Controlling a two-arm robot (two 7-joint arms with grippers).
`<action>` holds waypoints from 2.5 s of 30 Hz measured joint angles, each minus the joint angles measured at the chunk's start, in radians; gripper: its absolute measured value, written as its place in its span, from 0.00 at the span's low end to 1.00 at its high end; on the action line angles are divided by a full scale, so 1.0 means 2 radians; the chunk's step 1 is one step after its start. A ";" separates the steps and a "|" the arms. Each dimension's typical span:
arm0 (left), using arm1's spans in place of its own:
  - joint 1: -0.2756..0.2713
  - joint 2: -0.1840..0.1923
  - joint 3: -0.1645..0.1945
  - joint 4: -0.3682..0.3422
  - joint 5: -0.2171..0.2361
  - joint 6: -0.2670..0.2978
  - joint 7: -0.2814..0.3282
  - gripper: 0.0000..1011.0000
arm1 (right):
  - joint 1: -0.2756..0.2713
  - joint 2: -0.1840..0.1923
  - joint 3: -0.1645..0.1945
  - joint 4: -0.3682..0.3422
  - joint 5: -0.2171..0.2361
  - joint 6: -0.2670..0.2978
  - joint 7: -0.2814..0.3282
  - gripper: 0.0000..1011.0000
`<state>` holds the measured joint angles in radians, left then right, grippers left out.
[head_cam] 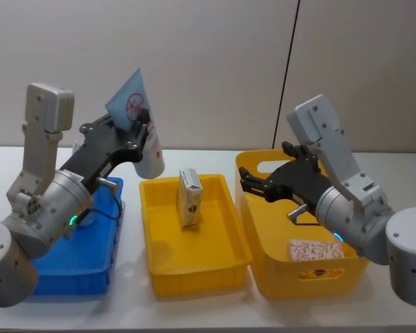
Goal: Bimanual collaborative sorting of washing and personal care products
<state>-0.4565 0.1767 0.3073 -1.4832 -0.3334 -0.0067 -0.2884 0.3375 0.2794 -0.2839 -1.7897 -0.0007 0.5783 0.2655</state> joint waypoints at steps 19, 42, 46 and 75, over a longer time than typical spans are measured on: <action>-0.020 -0.003 0.025 0.014 -0.026 -0.020 -0.056 0.24 | 0.020 0.049 -0.025 0.005 0.014 -0.036 0.083 0.99; -0.027 -0.003 0.034 0.017 -0.036 -0.024 -0.075 0.24 | 0.071 0.068 -0.054 0.066 0.030 -0.127 0.149 0.99; -0.027 -0.003 0.035 0.017 -0.037 -0.024 -0.076 0.24 | 0.083 0.065 -0.060 0.081 0.032 -0.141 0.156 0.99; -0.028 -0.003 0.036 0.018 -0.038 -0.024 -0.078 0.24 | 0.169 0.021 -0.103 0.214 0.047 -0.215 0.195 0.95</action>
<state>-0.5120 0.1698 0.3784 -1.4481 -0.4095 -0.0551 -0.4447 0.6764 0.3207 -0.4891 -1.3618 0.0932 0.1487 0.6562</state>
